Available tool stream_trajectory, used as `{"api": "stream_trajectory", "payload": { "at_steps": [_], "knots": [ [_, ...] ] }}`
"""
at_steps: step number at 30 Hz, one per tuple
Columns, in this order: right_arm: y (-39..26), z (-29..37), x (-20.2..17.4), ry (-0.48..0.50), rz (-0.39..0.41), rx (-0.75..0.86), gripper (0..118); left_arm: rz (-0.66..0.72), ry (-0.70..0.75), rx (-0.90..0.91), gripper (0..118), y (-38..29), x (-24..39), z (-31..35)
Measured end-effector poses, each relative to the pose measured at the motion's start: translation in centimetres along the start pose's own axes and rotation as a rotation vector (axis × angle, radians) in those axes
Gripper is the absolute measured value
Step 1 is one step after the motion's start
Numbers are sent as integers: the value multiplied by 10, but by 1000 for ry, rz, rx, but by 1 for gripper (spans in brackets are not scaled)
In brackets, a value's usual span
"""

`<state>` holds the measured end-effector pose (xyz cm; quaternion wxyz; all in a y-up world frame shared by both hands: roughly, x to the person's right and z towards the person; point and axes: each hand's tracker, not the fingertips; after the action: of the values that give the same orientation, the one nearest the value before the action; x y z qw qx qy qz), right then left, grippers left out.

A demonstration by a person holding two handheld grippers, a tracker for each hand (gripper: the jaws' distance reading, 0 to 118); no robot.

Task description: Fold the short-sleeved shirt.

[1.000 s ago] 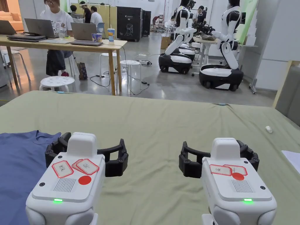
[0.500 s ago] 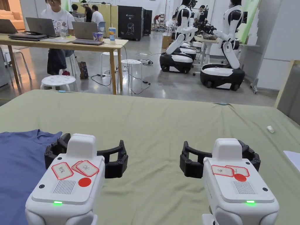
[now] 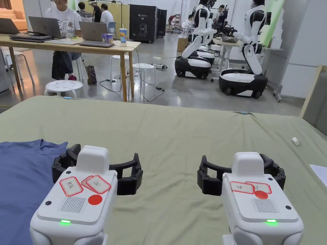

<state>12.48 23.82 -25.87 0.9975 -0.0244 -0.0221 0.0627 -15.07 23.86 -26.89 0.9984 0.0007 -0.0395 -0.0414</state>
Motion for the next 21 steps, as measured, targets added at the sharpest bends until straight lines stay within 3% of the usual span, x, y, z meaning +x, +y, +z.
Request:
{"api": "stream_trajectory", "payload": {
  "at_steps": [6,7,8,9,10,12,13,15,18,21],
  "knots": [
    [-1,-5,-4,-20,15,-41,117,23,-9,-6,117,-1,-2,-2],
    [-2,-5,-4,-23,13,-45,102,32,-15,-8,109,-1,-2,-2],
    [-2,-4,-1,-18,5,-44,78,38,-15,-7,87,-1,-2,-1],
    [-2,-3,1,-12,-5,-40,38,48,-16,0,50,-2,-3,0],
    [-3,-4,0,-22,-6,-41,0,55,-19,9,0,-2,-4,1],
    [-3,-7,-2,-124,58,-44,1,42,18,0,1,-1,-3,-1],
    [-4,-7,-2,-113,47,-20,0,25,73,10,1,-3,-3,0],
    [2,-4,0,-49,-14,-36,0,50,11,10,0,-4,-6,2],
    [0,-5,-2,-88,30,-26,0,58,23,-2,0,-5,-8,1],
    [4,-12,-15,-49,36,-41,0,58,36,-8,0,-5,-17,5]
  ]
}}
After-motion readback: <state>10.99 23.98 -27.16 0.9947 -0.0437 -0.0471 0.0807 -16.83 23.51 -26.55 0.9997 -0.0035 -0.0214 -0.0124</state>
